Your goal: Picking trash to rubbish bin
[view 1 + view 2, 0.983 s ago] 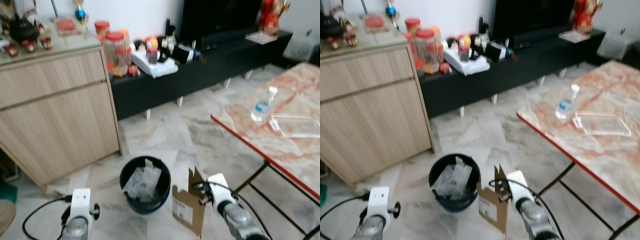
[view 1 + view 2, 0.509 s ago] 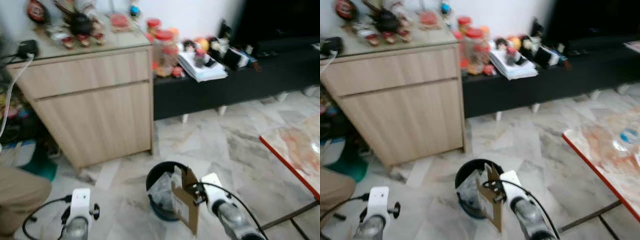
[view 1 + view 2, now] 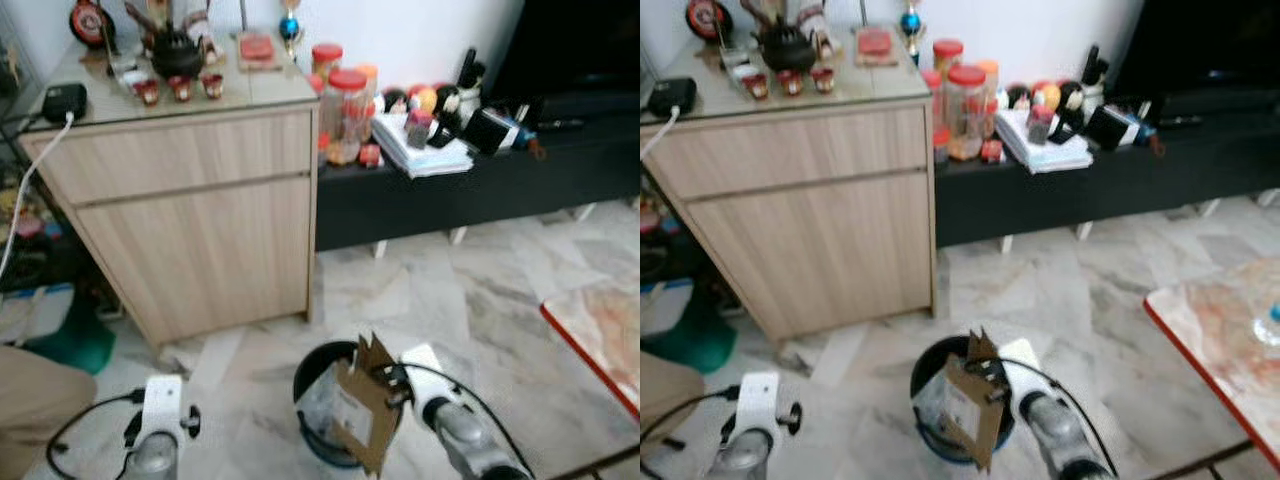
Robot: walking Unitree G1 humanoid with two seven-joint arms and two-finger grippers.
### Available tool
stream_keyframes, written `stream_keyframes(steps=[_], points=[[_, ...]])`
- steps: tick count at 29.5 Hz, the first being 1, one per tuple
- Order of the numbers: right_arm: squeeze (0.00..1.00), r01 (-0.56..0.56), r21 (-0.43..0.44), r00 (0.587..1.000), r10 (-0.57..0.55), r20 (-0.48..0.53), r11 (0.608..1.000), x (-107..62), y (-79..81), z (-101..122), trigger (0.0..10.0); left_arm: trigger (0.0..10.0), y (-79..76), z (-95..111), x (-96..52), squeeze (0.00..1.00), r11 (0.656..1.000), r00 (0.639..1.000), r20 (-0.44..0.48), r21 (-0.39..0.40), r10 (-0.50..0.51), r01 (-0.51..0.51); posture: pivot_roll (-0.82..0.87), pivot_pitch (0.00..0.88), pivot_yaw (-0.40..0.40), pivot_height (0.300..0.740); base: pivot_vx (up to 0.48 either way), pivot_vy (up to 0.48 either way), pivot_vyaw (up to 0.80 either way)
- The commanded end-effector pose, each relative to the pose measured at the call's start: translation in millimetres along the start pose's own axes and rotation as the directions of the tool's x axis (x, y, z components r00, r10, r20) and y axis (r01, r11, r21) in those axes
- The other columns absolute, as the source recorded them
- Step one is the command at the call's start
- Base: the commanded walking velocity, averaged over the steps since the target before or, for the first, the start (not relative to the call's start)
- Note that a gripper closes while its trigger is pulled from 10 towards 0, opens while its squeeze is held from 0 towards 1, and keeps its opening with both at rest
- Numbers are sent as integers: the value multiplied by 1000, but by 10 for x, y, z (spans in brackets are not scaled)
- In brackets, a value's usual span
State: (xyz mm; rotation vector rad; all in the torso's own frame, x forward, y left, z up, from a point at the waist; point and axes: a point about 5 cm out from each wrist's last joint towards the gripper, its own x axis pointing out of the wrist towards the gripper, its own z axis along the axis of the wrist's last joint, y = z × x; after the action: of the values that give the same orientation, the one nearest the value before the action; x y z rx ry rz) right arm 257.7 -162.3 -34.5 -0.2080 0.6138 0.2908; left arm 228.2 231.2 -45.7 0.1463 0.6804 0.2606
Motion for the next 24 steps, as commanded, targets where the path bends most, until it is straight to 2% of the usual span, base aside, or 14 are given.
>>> stream_keyframes(steps=[1,9,12,14,24], points=[[0,-27,6,999,27,25,1000,46,105,89,10000,10000,107,-13,4,0,1000,1000,-6,3,26,-26,74,54,-54,740,319,0,0],[0,-37,11,999,36,26,999,53,130,99,10000,10000,110,25,16,0,1000,1000,3,4,25,-25,75,54,-54,740,316,0,0],[0,-61,5,998,61,35,998,74,191,140,10000,10000,73,114,41,0,1000,1000,25,2,-4,4,75,54,-54,740,247,0,0],[0,-72,9,996,71,48,997,90,224,184,10000,10000,41,171,51,0,999,999,47,30,-26,25,75,54,-54,740,0,0,0],[0,-124,12,988,122,99,992,152,393,366,10000,10000,-62,338,82,0,995,992,94,58,-85,80,78,54,-57,740,0,0,0]])
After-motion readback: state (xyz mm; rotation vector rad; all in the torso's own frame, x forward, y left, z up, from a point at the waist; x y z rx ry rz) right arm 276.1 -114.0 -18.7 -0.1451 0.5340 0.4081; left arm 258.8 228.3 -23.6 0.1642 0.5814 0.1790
